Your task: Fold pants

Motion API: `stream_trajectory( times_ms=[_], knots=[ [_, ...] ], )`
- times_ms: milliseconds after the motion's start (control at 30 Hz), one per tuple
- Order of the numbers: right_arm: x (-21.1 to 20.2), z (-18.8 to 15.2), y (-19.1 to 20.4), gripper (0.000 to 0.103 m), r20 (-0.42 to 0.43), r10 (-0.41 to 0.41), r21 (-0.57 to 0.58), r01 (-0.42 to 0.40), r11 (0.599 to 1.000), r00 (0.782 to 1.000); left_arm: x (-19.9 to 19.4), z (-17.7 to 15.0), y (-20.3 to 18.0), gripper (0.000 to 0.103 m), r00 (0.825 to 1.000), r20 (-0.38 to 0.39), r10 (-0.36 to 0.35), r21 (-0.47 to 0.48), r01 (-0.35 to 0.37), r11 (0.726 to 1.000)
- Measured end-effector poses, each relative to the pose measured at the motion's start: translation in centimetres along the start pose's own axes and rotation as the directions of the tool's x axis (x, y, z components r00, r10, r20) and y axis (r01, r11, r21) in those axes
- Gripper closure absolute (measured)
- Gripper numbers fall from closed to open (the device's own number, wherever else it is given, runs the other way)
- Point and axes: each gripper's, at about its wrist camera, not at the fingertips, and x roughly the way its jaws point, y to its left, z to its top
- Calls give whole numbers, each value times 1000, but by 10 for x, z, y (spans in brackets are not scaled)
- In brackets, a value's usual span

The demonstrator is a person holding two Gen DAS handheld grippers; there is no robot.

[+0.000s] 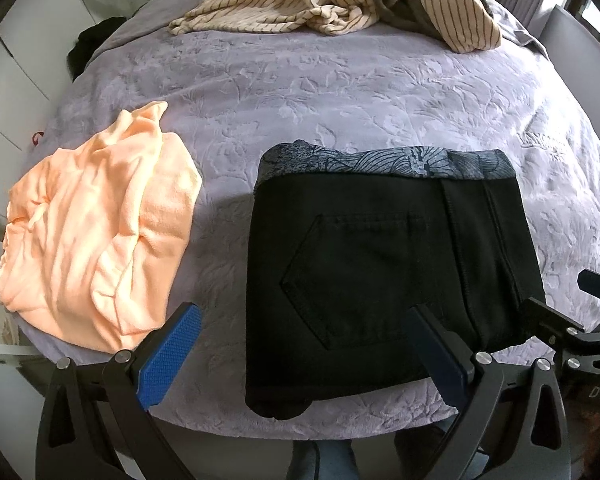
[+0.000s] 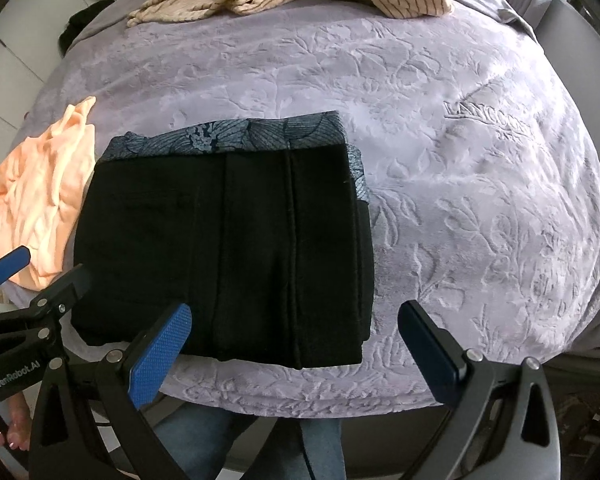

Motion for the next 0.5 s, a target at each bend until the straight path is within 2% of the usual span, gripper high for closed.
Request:
stream_trajectory(
  times_ms=[500],
  knots=[
    [2, 2, -1, 0, -6, -12, -5, 12, 1000, 1000, 3, -1, -3, 0, 1000, -7, 4, 6, -4, 1000]
  ],
)
